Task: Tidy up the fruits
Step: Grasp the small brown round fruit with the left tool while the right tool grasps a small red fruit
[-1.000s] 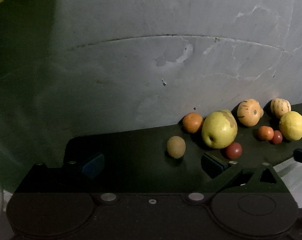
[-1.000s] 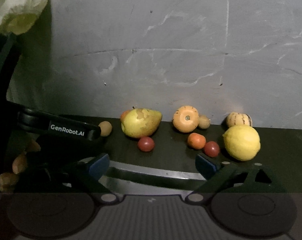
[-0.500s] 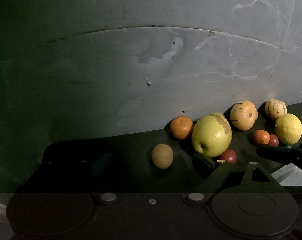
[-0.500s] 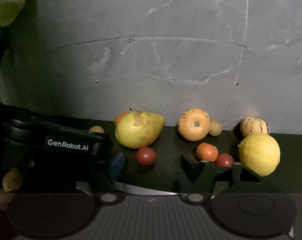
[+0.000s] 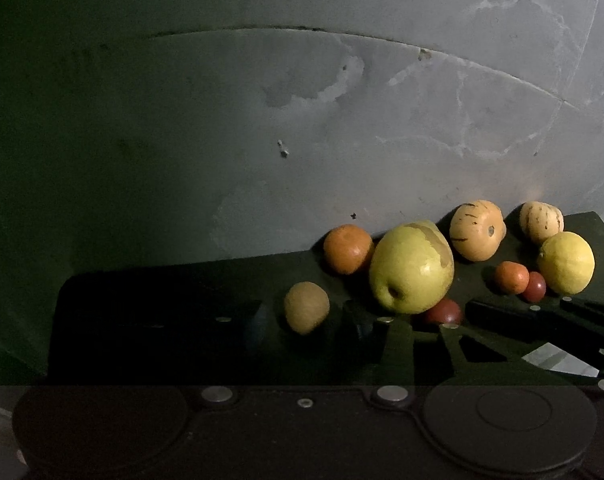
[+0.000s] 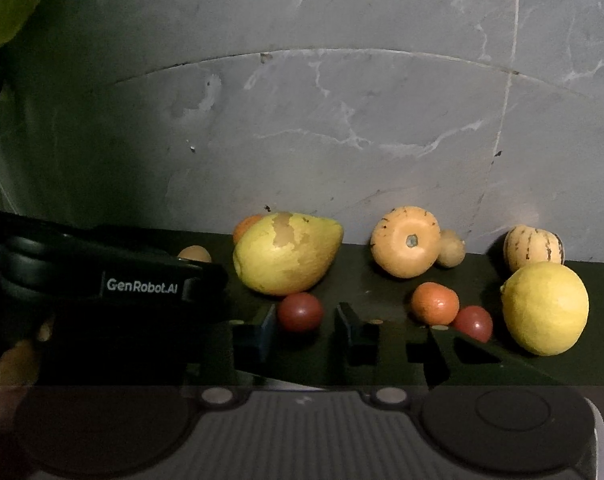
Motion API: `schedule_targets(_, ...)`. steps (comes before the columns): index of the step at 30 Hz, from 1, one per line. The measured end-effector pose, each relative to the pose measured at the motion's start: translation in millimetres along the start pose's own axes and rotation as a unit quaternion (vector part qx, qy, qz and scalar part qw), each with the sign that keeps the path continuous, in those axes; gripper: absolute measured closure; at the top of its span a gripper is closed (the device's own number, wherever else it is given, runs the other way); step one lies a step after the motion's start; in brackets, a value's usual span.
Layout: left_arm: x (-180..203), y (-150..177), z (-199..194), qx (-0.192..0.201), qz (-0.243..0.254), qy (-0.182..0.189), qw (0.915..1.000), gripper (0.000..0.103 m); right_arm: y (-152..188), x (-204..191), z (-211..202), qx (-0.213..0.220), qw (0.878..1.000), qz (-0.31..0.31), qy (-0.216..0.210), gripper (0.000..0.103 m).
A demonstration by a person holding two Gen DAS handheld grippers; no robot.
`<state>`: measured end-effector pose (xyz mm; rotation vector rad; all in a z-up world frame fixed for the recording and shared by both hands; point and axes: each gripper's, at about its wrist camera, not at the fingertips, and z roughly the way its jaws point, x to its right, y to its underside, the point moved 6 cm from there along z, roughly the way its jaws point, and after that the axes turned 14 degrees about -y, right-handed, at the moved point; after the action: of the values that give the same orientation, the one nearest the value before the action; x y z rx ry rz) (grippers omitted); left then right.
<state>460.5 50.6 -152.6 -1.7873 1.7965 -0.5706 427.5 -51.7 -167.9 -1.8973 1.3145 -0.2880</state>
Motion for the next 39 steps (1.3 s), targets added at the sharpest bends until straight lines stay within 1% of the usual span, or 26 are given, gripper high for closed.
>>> schedule_targets(4, -2, 0, 1, 0.000, 0.001, 0.002, 1.0000, 0.067, 1, 1, 0, 0.000, 1.000, 0.004, -0.003, 0.066)
schedule_targets(6, -1, -1, 1, 0.001, 0.000, 0.001, 1.0000, 0.074, 1, 1, 2, -0.002, 1.000, 0.003, -0.003, 0.068)
schedule_targets(7, -2, -1, 1, 0.001, -0.001, 0.000, 1.0000, 0.075, 1, 1, 3, -0.002, 1.000, 0.003, -0.004, 0.070)
schedule_targets(8, -2, -1, 1, 0.001, -0.002, 0.000, 1.0000, 0.075, 1, 1, 4, -0.002, 1.000, 0.003, -0.004, 0.073)
schedule_targets(9, -2, -1, 2, 0.001, -0.003, 0.001, 1.0000, 0.075, 1, 1, 5, -0.003, 1.000, 0.002, -0.005, 0.074)
schedule_targets(17, 0, 1, -7, 0.002, -0.003, 0.004, 1.0000, 0.075, 3, -1, -4, 0.004, 1.000, 0.000, -0.011, 0.075)
schedule_targets(24, 0, 8, -28, 0.010, -0.009, 0.009, 0.9999, 0.075, 5, -6, -21, 0.014, 1.000, -0.003, -0.013, 0.075)
schedule_targets(31, 0, 24, -56, 0.018, -0.009, 0.015, 0.9997, 0.075, 12, -15, -46, 0.024, 1.000, -0.010, -0.015, 0.075)
schedule_targets(39, 4, 46, -78, 0.013, -0.005, 0.020, 0.9997, 0.075, 26, -30, -73, 0.026, 0.999, -0.015, -0.014, 0.075)
